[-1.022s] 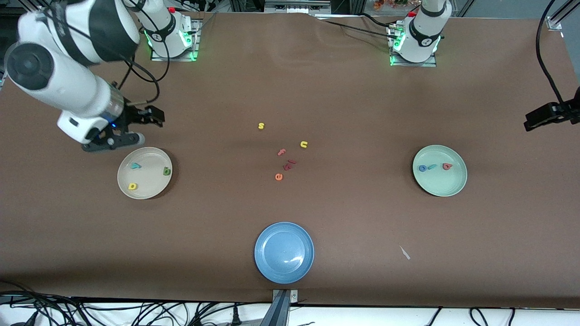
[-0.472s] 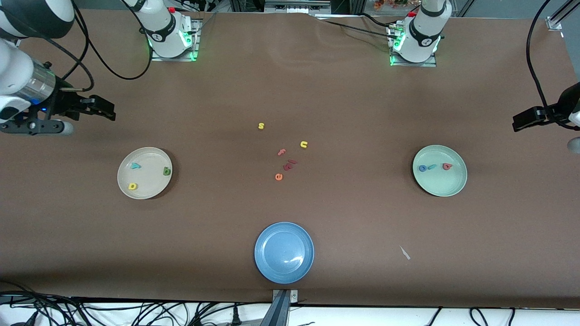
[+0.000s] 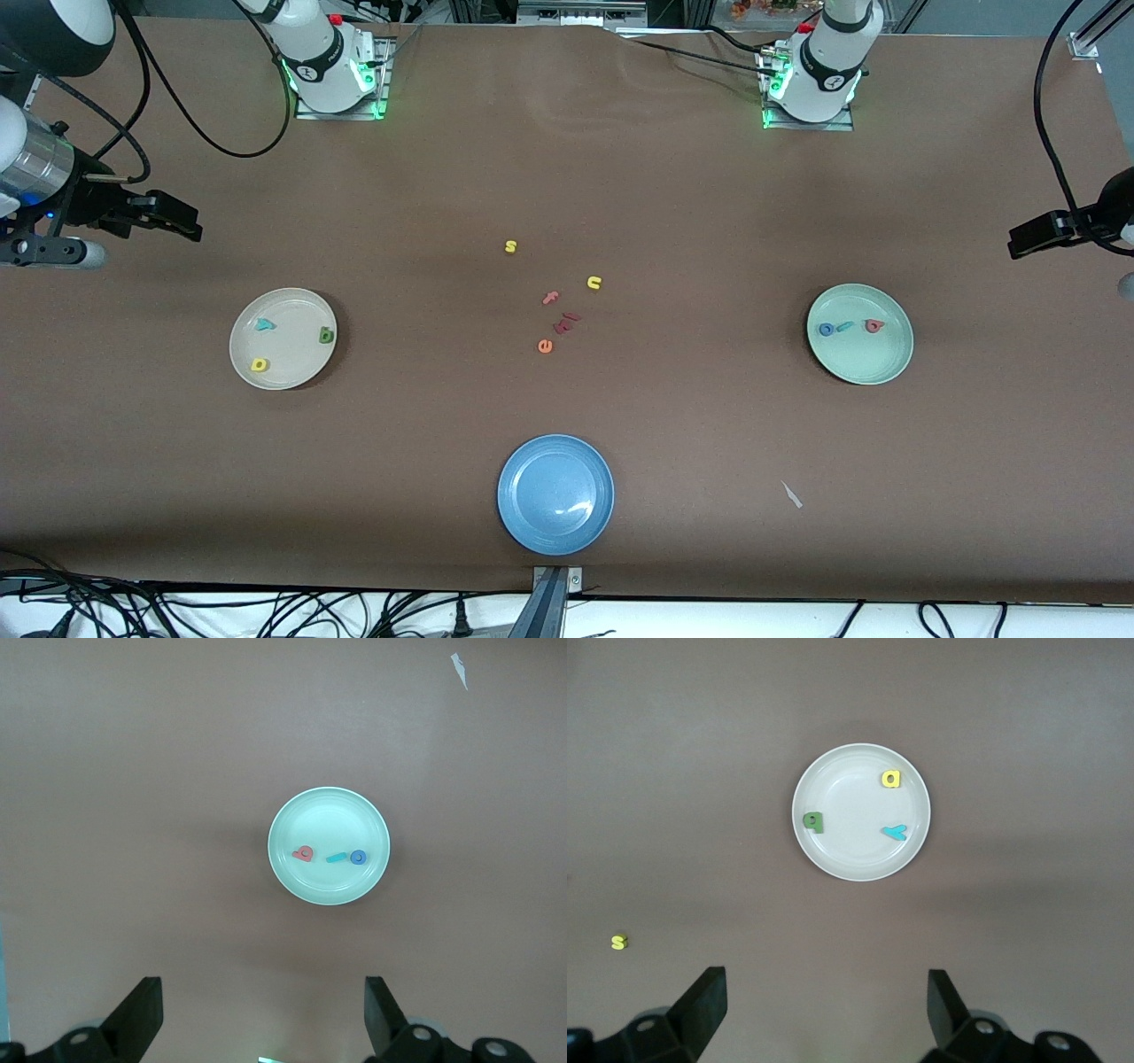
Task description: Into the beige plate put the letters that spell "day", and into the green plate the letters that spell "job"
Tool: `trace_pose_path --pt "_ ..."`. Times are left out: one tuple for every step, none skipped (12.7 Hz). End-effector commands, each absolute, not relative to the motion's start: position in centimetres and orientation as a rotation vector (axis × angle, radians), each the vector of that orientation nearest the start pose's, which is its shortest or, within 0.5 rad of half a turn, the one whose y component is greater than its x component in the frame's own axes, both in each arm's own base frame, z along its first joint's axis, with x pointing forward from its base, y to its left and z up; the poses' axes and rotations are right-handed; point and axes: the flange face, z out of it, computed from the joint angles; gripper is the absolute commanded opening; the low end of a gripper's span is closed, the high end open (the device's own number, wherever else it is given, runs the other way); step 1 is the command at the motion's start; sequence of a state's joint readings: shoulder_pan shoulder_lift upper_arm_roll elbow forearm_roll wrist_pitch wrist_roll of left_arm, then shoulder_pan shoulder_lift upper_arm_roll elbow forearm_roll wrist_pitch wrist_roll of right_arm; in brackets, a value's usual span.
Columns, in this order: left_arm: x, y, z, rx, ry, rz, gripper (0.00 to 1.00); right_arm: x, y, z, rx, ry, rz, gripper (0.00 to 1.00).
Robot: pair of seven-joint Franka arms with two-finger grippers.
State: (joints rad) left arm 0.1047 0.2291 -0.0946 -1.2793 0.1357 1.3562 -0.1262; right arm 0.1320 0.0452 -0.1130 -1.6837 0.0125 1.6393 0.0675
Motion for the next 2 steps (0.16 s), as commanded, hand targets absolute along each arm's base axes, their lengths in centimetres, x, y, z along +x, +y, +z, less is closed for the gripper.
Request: trace_pose_path --pt "59.93 3.27 61.56 -2.989 -0.220 0.203 1.00 57.40 1.41 55.14 -3.136 0.089 0.146 1.00" --pt "59.92 3.27 61.50 -2.989 -0.220 0.205 1.00 57.36 1.40 55.23 -3.136 0.089 0.144 1.00"
